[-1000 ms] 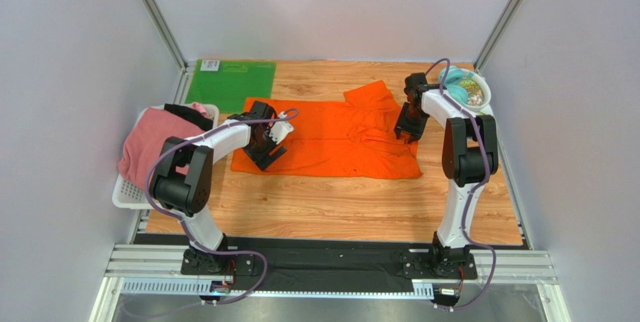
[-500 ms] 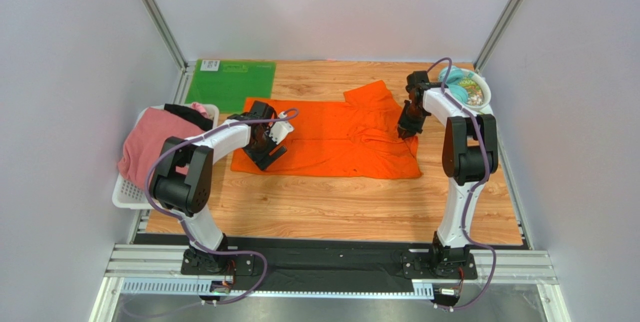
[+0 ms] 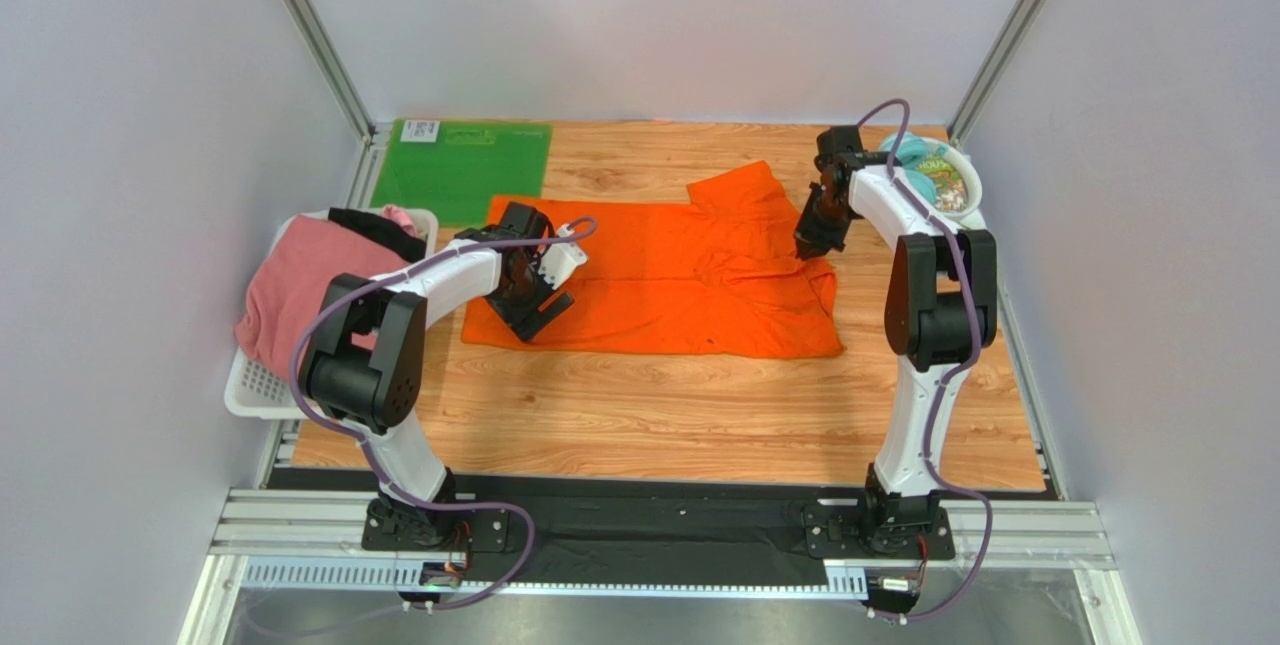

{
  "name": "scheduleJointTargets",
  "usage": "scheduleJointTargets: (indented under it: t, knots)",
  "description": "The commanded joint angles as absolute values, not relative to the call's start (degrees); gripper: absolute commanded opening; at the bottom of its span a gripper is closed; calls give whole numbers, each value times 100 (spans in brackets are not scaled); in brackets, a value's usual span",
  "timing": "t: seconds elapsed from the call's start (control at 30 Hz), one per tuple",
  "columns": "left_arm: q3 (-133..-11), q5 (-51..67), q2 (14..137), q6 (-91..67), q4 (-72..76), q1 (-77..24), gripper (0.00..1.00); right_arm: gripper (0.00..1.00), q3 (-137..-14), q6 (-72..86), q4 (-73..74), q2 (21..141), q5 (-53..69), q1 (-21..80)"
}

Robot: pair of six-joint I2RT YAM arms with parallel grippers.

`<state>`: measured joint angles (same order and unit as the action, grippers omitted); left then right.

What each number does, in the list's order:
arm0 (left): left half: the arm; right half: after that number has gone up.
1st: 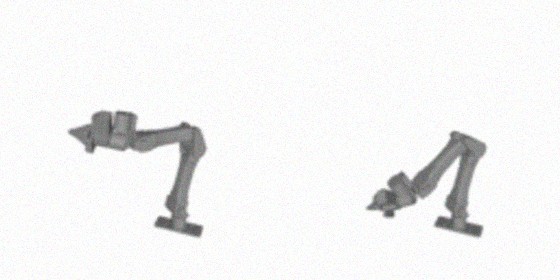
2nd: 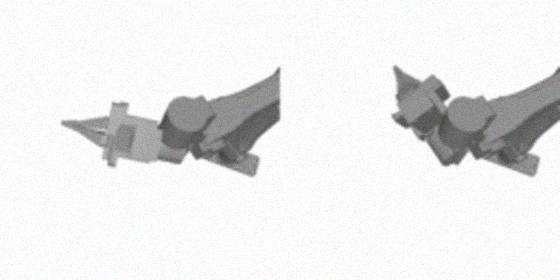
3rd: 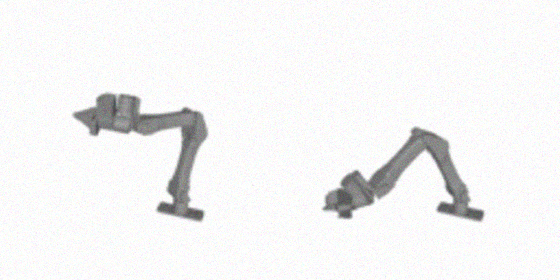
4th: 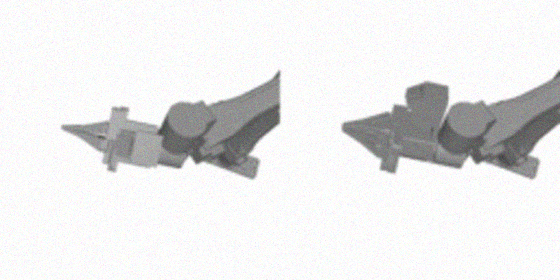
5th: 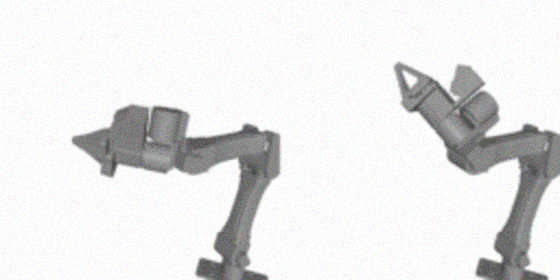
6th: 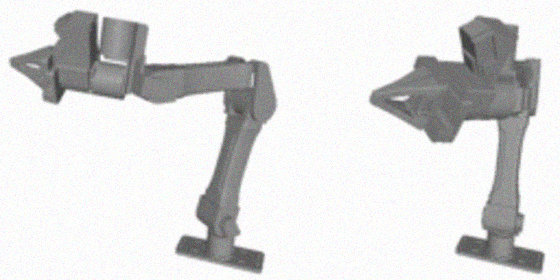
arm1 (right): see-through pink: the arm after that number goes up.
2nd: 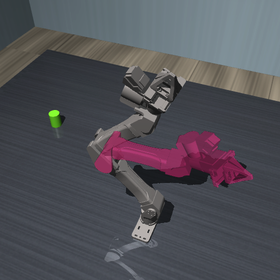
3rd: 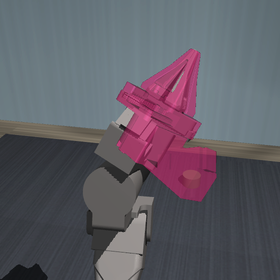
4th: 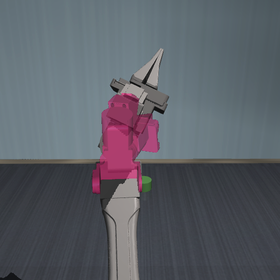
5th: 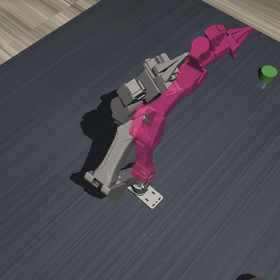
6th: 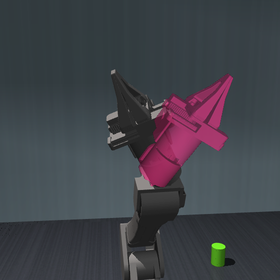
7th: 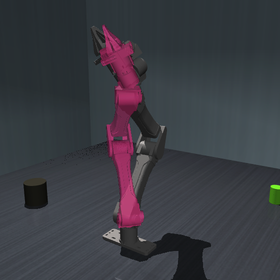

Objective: Fold and stack the t-shirts

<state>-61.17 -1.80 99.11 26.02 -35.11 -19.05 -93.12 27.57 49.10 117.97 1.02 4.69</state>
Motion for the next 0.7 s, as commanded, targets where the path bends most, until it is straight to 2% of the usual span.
scheduleJointTargets:
  t: [0.0, 0.17, 0.27, 0.37, 0.4, 0.5, 0.57, 0.67]
  knots:
    - [-6135, -105, 9879, 2610, -3691, -1925, 81, 0, -9975, 2742, 4843, 11724, 263, 422]
    - [-6144, -141, 9862, 2619, -3709, -1934, 81, 1, -10099, 2839, 4781, 11927, 422, 422]
    - [-6135, -158, 9853, 2637, -3718, -1934, 81, 12, -10046, 2865, 4781, 11988, 308, 413]
    - [-6126, -167, 9853, 2654, -3709, -1934, 81, 28, -10098, 2865, 4921, 12120, 202, 422]
    - [-6117, -167, 9853, 2654, -3709, -1934, 81, 38, -10160, 2883, 4965, 12146, 159, 422]
    - [-6082, -167, 9844, 2654, -3709, -1934, 81, 55, -10335, 2909, 5159, 12182, 9, 422]
    - [-6047, -167, 9826, 2663, -3709, -1934, 81, 62, -10415, 2909, 5247, 12068, -447, 422]
    - [-6029, -167, 9809, 2663, -3700, -1934, 81, 62, -10468, 2874, 5221, 11718, -746, 422]
